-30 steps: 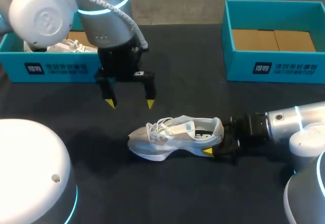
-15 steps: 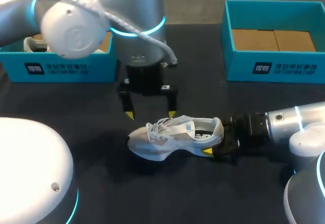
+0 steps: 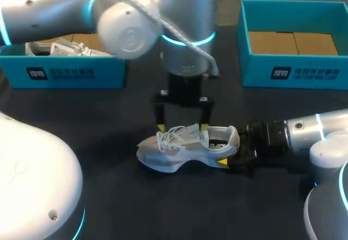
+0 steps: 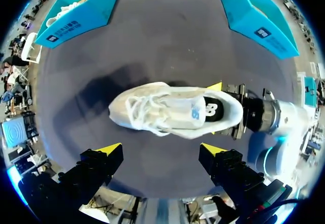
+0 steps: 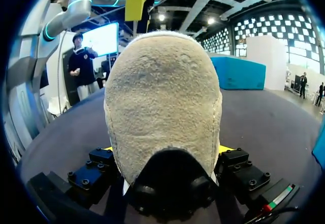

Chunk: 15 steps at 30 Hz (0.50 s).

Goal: Take the shoe out of the shoebox, open the shoe tongue, remove and reinsert the insole, then place the shoe into the shoebox

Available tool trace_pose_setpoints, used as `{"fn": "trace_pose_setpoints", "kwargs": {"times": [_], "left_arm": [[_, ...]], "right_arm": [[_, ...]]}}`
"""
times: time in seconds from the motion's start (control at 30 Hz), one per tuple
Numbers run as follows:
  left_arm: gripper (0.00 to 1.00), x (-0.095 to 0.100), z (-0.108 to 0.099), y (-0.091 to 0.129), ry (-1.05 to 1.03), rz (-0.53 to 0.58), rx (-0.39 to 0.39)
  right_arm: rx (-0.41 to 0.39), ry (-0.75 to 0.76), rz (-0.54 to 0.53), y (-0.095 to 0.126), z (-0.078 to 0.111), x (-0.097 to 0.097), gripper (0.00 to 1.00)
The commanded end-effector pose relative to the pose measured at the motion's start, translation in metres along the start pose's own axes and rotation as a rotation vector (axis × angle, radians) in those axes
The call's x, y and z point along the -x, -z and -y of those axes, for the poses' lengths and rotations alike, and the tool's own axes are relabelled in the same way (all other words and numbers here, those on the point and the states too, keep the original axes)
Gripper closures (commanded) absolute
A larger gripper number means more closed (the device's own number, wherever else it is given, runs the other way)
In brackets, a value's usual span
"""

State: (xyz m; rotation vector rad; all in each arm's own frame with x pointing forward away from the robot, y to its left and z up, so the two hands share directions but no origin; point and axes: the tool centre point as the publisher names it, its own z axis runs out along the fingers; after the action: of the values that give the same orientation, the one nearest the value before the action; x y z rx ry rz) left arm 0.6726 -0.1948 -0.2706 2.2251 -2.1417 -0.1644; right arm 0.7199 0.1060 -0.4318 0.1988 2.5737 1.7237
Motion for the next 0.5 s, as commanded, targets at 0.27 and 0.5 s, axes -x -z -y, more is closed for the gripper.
{"fn": "trace_pose_setpoints", "kwargs": {"times": [0.27, 0.5], "left_arm": [[0.00, -0.051, 0.021, -0.029, 0.078, 0.169, 0.009], [0.00, -0.057, 0.028, -0.046, 0.088, 0.243, 0.015]], "right_arm": [[-0.004, -0.001, 0.000, -0.002, 0.000, -0.001, 1.00], [-0.004, -0.001, 0.000, -0.002, 0.000, -0.001, 1.00]]}}
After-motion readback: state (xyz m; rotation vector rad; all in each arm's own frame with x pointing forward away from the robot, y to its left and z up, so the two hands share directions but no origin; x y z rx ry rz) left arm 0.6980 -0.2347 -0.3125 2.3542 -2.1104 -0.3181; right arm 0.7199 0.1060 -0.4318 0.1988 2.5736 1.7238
